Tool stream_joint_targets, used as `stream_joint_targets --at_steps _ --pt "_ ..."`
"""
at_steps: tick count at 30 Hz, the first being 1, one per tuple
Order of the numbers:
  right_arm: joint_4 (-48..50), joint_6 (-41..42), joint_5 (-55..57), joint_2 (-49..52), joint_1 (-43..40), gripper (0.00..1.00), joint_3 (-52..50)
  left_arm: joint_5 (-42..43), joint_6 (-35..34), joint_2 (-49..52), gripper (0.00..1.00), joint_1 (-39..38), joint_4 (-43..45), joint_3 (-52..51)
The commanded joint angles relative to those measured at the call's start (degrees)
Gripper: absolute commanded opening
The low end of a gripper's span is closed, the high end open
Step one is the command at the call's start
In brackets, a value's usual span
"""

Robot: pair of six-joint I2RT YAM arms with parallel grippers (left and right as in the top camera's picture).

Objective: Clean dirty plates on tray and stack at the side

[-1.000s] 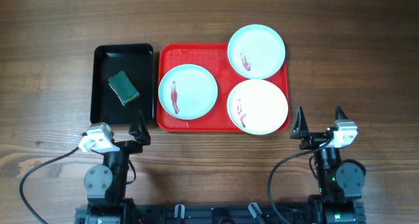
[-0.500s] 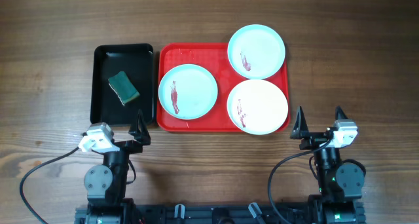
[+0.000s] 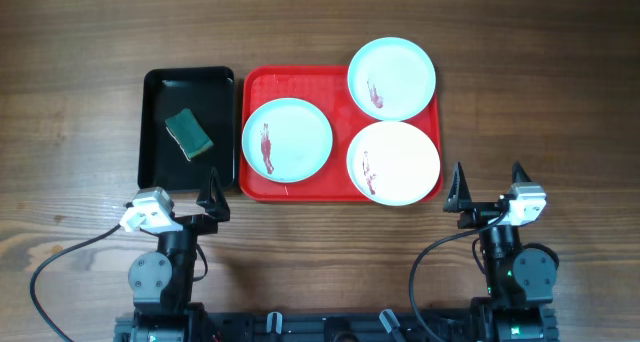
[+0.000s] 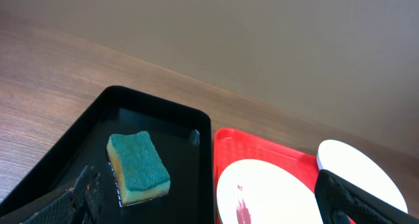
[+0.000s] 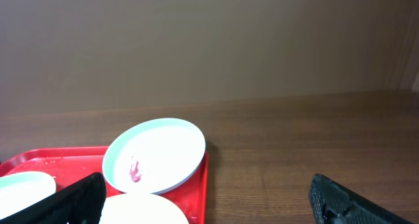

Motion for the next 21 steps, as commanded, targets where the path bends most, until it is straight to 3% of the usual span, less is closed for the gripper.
stream_joint_targets --at_steps 1,13,21 --pt "0.4 -0.2 0.5 -0.4 0.3 1.0 -0.2 0.7 0.9 -0.5 1.0 0.4 0.1 -0.4" --pt "0.1 -0.2 -0.6 -0.4 0.3 1.0 -0.2 0.7 0.9 -0.4 1.0 0.4 0.1 -0.4" --pt "3.7 -0.3 -13.4 -0.4 0.3 1.0 0.0 7.2 0.7 -0.3 1.0 0.4 0.4 0.8"
